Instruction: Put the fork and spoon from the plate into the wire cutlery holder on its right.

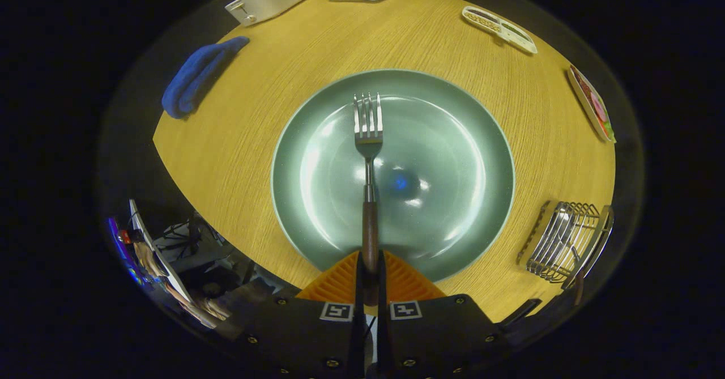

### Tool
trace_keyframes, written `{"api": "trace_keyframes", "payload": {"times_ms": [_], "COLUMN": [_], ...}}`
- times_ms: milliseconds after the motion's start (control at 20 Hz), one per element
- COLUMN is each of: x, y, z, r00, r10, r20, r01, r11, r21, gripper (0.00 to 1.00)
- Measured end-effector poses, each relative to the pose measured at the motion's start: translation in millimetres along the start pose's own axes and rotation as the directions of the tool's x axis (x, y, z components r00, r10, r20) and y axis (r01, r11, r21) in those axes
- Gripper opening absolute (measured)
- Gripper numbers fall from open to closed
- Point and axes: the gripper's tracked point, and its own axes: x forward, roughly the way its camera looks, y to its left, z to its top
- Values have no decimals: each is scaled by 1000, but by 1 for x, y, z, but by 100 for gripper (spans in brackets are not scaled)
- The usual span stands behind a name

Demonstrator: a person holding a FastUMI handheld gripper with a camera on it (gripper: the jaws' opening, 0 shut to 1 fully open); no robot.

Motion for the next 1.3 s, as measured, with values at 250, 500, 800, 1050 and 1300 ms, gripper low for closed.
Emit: {"api": "trace_keyframes", "payload": {"times_ms": [250,500,800,1050,1300], "x": [-26,-89,-155,-194,-206], "y": [-12,-42,-92,-149,-213], "z": [-10,-26,-67,-100,-123], "r00": [1000,996,986,974,933], "r10": [7,-6,-78,-132,-233], "r20": [-29,-85,-145,-182,-272], "r01": [-10,-7,47,100,196], "r11": [995,988,978,979,968], "r21": [-99,-154,-205,-177,-157], "gripper": [2,2,1,2,2]}}
